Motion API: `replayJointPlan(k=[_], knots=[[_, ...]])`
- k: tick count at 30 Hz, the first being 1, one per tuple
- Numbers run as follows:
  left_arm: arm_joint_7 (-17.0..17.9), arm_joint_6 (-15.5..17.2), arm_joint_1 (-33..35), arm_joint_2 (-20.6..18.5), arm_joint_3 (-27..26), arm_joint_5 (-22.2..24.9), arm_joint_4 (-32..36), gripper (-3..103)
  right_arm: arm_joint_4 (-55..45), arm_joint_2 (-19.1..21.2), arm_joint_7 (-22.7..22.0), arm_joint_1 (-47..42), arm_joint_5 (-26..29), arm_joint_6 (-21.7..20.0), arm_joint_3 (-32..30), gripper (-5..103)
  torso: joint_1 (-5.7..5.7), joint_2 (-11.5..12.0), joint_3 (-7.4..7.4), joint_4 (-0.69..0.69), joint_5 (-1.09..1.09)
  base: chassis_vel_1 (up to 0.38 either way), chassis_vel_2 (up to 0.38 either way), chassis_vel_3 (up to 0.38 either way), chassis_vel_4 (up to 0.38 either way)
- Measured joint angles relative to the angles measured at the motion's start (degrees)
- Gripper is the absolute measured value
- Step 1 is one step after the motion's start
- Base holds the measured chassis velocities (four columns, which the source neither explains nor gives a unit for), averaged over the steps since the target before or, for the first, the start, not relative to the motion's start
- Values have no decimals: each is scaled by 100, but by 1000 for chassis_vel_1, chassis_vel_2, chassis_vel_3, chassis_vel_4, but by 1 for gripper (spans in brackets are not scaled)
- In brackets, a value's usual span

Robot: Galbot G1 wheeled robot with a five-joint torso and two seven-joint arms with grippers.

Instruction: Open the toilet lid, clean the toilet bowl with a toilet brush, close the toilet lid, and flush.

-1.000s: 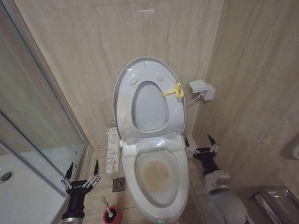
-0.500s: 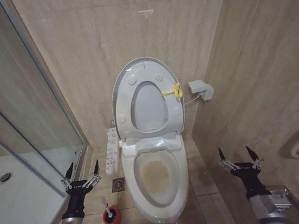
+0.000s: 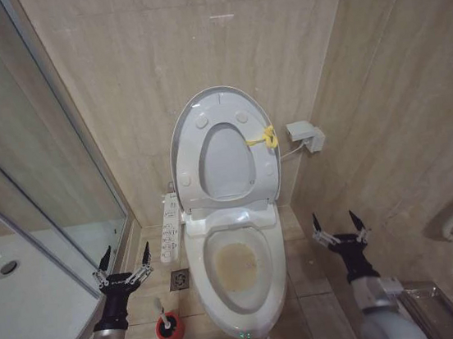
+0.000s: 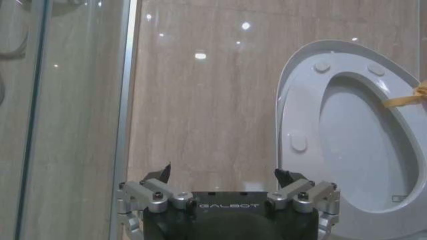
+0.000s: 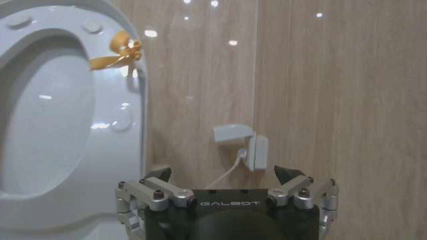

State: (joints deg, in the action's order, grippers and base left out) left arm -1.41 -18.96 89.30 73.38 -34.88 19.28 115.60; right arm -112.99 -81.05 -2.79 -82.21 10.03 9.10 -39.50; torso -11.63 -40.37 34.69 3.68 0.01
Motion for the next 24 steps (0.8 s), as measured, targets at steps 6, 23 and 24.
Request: replayJointPlan(k=[6, 23, 24], knots=[[-1, 0, 0, 0, 0, 0, 0, 100, 511, 365, -39, 819, 277, -162, 31, 100, 0, 0, 0, -1, 1, 0, 0, 0, 0], [0, 0, 0, 0, 1, 0, 0, 100, 2079, 1150, -90, 2808, 579, -382, 415, 100, -1, 0, 0, 2, -1, 0, 0, 0, 0], [0, 0, 0, 0, 1, 0, 0, 100, 2130, 1162, -99, 2916, 585, -408, 421, 100, -1, 0, 0, 5, 0, 0, 0, 0, 0]])
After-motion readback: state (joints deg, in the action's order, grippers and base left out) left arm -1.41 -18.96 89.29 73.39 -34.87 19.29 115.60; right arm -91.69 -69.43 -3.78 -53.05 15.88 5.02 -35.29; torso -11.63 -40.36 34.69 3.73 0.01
